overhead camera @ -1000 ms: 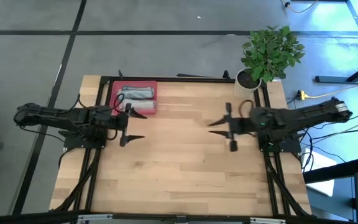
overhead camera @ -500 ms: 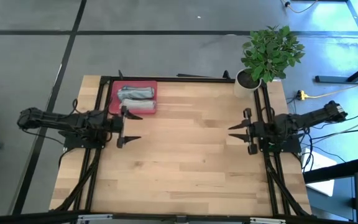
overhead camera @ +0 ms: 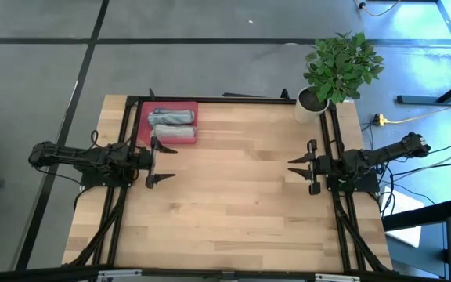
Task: Roll microfiber towels into tight, uniform cylinder then place into a basket
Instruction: Return to Home Position
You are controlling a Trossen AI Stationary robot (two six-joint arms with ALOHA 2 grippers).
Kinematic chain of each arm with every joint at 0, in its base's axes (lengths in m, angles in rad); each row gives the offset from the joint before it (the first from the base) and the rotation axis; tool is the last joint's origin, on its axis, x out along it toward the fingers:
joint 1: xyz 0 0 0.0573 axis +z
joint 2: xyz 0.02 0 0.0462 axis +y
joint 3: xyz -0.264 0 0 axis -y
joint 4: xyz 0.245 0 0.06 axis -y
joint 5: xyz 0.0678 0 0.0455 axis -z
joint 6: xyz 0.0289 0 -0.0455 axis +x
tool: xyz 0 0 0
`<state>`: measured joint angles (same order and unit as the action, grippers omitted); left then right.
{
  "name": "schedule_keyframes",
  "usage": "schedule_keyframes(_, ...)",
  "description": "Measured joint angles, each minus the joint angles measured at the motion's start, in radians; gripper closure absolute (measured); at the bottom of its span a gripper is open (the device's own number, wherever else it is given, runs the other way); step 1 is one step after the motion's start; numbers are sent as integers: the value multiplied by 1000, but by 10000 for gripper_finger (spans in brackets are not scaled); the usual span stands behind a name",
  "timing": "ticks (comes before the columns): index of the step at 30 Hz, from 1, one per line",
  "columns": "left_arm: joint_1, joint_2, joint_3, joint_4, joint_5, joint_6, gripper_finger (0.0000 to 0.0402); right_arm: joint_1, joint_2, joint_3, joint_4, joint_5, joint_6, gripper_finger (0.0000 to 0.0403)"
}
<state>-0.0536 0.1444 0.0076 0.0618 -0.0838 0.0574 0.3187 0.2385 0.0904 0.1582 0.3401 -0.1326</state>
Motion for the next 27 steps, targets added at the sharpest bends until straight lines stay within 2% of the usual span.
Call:
schedule_keyframes(6,0,-16,0,-13,30,21,8,0,-53,-84,60,-18,6,297)
schedule_keyframes(9,0,-16,0,-23,60,31,8,0,-54,-84,58,-38,45,297)
schedule_keyframes(27,0,-16,0,-47,50,29,8,0,-54,-84,46,-45,19,297)
